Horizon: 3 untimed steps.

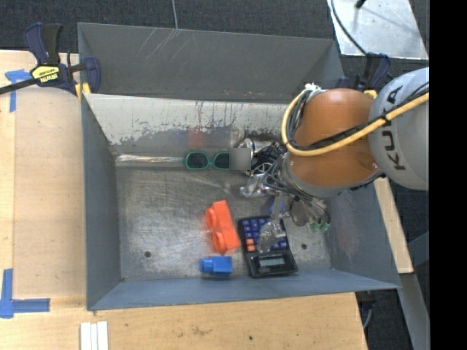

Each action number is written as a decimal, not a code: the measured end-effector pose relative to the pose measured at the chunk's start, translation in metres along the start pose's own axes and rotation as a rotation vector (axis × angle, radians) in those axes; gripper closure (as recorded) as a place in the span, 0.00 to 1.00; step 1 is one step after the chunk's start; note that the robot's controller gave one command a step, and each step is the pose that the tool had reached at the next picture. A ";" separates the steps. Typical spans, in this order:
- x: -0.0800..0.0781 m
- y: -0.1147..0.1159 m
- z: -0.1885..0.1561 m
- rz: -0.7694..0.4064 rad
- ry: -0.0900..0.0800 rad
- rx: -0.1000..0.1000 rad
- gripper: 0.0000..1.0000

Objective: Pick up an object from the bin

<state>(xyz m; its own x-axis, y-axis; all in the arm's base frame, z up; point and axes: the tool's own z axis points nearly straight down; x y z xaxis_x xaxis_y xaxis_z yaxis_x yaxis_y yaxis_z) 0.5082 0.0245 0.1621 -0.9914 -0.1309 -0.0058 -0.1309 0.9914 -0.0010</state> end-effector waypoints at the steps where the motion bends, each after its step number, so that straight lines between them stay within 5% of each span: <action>1: -0.004 -0.036 0.074 0.118 0.001 0.000 0.00; 2: -0.031 -0.044 0.089 0.014 0.020 -0.004 0.00; 3: -0.020 -0.037 0.086 0.037 -0.014 0.004 0.00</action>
Offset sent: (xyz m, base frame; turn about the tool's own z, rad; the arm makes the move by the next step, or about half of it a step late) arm 0.0420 -0.0408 -0.0921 0.0121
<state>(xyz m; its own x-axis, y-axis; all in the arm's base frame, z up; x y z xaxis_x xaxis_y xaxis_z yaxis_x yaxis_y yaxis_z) 0.5330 -0.0094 0.0766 -0.9954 -0.0940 -0.0194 -0.0939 0.9956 -0.0048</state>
